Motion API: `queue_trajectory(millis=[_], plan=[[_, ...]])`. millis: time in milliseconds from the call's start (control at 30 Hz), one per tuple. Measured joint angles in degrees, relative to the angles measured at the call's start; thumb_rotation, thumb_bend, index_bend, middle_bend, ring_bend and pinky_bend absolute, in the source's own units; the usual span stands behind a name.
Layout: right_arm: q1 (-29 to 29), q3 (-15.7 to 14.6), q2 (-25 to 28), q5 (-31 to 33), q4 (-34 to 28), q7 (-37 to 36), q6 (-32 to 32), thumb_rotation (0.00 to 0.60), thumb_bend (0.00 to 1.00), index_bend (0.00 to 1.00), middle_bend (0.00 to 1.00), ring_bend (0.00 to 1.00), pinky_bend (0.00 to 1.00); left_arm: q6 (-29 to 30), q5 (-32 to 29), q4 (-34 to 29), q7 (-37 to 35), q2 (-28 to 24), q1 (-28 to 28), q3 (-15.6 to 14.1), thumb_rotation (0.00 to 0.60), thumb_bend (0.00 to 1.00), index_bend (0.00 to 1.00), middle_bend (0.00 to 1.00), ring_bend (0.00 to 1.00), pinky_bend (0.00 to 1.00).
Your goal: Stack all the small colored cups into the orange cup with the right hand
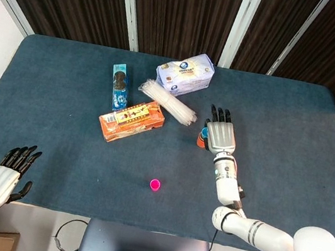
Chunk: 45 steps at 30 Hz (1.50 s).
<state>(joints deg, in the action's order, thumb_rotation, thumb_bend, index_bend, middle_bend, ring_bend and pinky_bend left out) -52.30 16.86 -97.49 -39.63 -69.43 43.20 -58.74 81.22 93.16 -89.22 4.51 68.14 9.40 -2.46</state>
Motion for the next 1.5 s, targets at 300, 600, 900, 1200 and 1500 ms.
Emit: queue_trajectory(millis=[300,600,900,1200,1500], plan=[[0.7,-1.0,2.2,1.1,-4.2,0.8,1.1,0.600,0.49,0.01,0.00,0.00,0.00,0.4,0.2,-0.1,-0.1,-0.1,-0.1,-0.1,0.600,0.44,0.00,0.00,0.00,0.10],[4.6,-5.3,10.6,-9.5,-23.6,-3.3,-0.5,0.600,0.49,0.11,0.00,0.00,0.00,0.4,0.9,-0.2,0.2,0.1,-0.1,-0.4,0.600,0.44,0.00,0.00,0.00,0.10],[5.8,-13.7,12.3,-17.1,-33.1,-2.9,2.9,0.600,0.49,0.16,0.00,0.00,0.00,1.2,1.5,-0.3,0.0,-0.2,-0.3,-0.6,0.600,0.44,0.00,0.00,0.00,0.10],[3.8,-13.3,5.1,-13.6,-27.3,-1.1,3.9,0.600,0.49,0.34,0.00,0.00,0.00,2.1,1.9,-0.3,-0.9,-0.7,-0.6,-0.7,0.600,0.44,0.00,0.00,0.00,0.10],[2.5,-12.0,1.4,-12.2,-23.8,-2.4,4.3,0.600,0.49,0.43,0.00,0.00,0.00,2.1,2.0,-0.3,-1.4,-0.9,-0.7,-0.7,0.600,0.44,0.00,0.00,0.00,0.10]])
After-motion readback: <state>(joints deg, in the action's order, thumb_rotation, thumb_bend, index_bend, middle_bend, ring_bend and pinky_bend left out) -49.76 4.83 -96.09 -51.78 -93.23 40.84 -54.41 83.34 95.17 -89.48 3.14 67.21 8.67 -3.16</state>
